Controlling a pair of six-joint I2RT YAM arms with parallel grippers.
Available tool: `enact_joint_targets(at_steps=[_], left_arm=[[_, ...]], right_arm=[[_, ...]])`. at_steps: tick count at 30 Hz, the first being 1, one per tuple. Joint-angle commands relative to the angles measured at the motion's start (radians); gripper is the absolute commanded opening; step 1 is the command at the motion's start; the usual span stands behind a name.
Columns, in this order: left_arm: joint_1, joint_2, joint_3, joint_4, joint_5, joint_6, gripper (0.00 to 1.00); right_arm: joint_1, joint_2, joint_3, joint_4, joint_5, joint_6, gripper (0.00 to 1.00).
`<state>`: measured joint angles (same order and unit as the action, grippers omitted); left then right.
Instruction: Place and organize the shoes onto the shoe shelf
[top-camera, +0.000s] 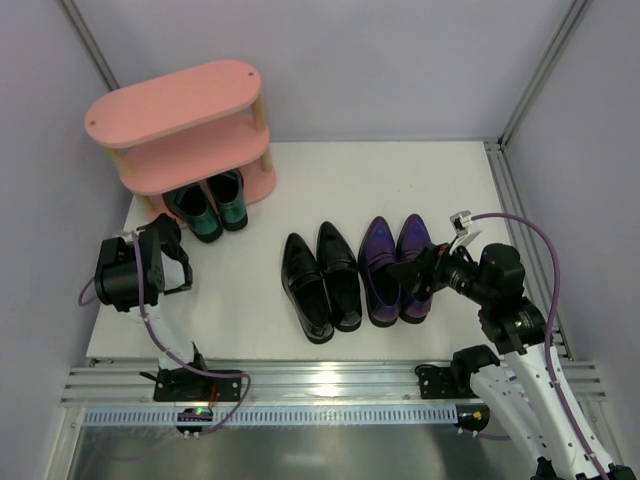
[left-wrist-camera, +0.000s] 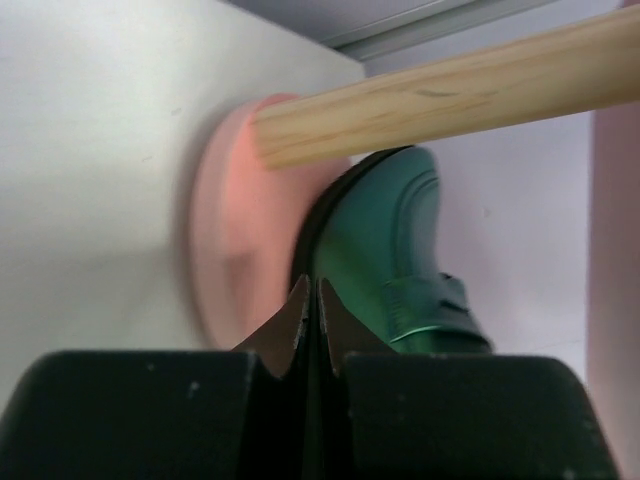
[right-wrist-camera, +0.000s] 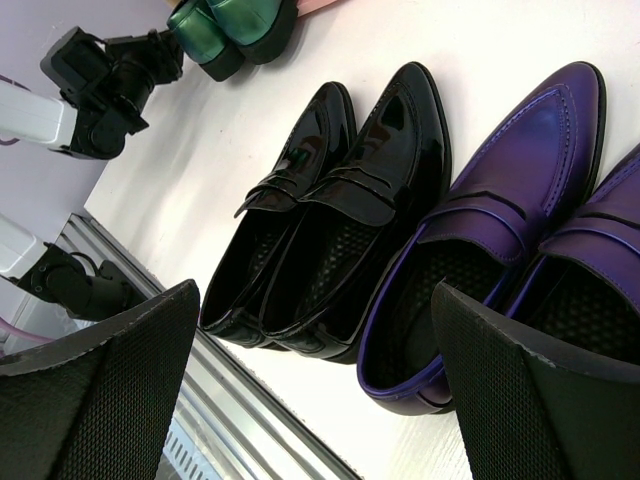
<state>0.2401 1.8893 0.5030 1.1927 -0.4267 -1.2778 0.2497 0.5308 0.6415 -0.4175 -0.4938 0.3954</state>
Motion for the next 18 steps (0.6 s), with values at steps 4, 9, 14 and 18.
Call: enact_joint_targets(at_steps=[4, 9, 14, 18], left_arm=[[0.001, 0.016, 0.162, -0.125, 0.017, 0.046, 0.0], [0.001, 0.045, 0.227, -0.274, 0.042, 0.038, 0.0], [-0.002, 0.076, 0.256, -0.326, 0.088, 0.011, 0.0], [-0.007, 0.123, 0.298, -0.277, 0.166, -0.017, 0.0]], right_arm=[[0.005, 0.009, 0.001, 0.046, -0.012, 0.0, 0.97], [0.006, -0.003, 0.0, 0.036, -0.003, 0.0, 0.97], [0.006, -0.003, 0.0, 0.032, -0.002, -0.001, 0.97], [0.006, -0.015, 0.0, 0.026, 0.0, -0.003, 0.97]])
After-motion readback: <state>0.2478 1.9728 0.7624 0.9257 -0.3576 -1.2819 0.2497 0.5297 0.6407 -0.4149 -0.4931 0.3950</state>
